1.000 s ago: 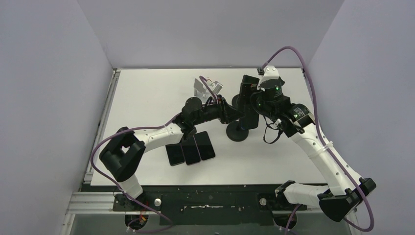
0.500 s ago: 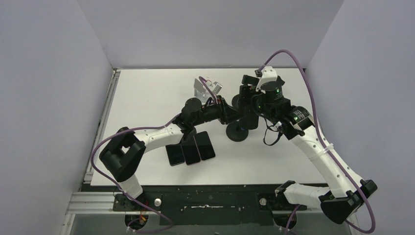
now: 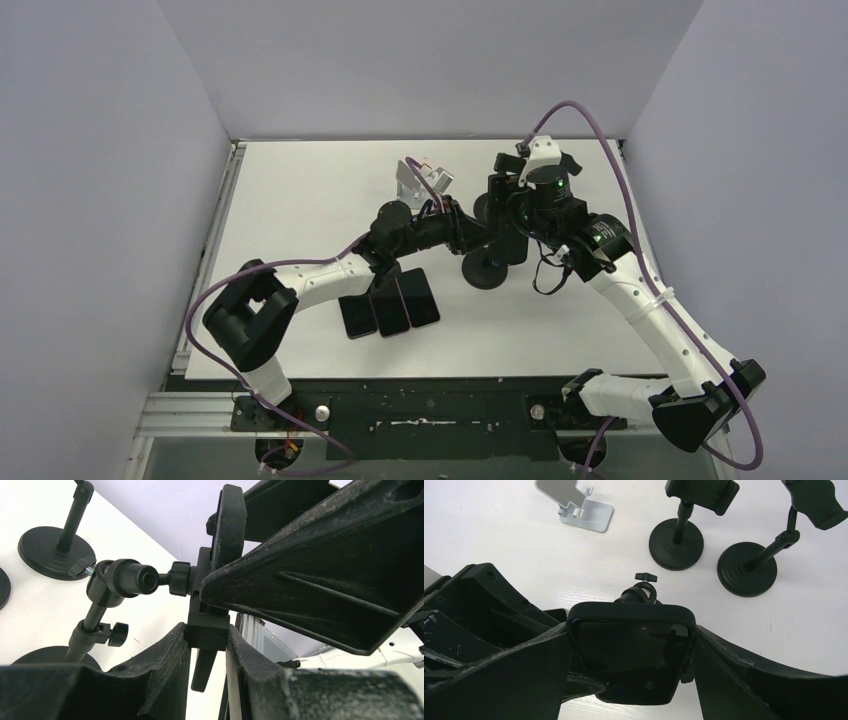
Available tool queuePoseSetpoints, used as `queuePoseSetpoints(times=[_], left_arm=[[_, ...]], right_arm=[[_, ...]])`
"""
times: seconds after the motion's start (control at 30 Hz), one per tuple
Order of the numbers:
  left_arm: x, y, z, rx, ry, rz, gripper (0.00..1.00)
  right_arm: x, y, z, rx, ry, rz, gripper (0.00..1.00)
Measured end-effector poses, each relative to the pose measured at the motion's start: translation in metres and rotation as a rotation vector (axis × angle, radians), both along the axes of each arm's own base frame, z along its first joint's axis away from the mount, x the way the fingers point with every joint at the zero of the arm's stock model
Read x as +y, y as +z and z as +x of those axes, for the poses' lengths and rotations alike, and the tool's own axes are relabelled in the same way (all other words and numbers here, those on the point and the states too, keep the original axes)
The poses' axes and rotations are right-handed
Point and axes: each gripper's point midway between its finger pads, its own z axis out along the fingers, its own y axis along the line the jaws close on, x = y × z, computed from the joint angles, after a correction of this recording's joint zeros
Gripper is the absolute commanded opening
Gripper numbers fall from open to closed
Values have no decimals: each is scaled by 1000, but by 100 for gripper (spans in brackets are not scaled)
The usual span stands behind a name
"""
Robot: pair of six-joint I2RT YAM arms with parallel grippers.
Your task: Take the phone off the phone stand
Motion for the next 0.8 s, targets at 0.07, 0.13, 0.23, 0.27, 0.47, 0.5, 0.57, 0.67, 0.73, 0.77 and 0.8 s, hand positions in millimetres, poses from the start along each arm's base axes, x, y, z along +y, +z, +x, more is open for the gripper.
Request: queuePoseSetpoints(times=[0.07, 0.13, 0.23, 0.27, 0.47, 0.5, 0.57, 0.67, 0.73, 0.77, 0.8], left_arm=[[0, 0, 0, -2, 0, -3, 0], [1, -1, 0, -4, 1, -5, 0], [1, -1, 0, -5, 4, -7, 0], [1, -1, 0, -6, 4, -8, 0], [1, -1, 0, -8, 5, -9, 0], [1, -1, -1, -7, 4, -9, 0], [1, -2, -1, -7, 4, -8, 0], [1, -2, -2, -7, 1, -8, 0], [1, -2, -2, -8, 2, -8, 0], [1, -2, -2, -7, 2, -8, 0], [1, -2, -2, -7, 2, -8, 0]], right_arm=[[-1, 0, 0, 1, -3, -3, 70], [-1, -1, 0, 1, -1, -6, 63], [-1, -1, 0, 0, -2, -7, 53], [-1, -1, 0, 0, -1, -7, 52], [-1, -1, -1, 0, -1, -12, 85], [0, -1, -1, 0, 0, -12, 87], [0, -2, -2, 5, 3, -16, 87], [1, -4, -2, 9, 3, -25, 86], [1, -5, -2, 9, 2, -29, 85], [1, -5, -2, 9, 2, -32, 85], [1, -5, -2, 11, 1, -35, 85]])
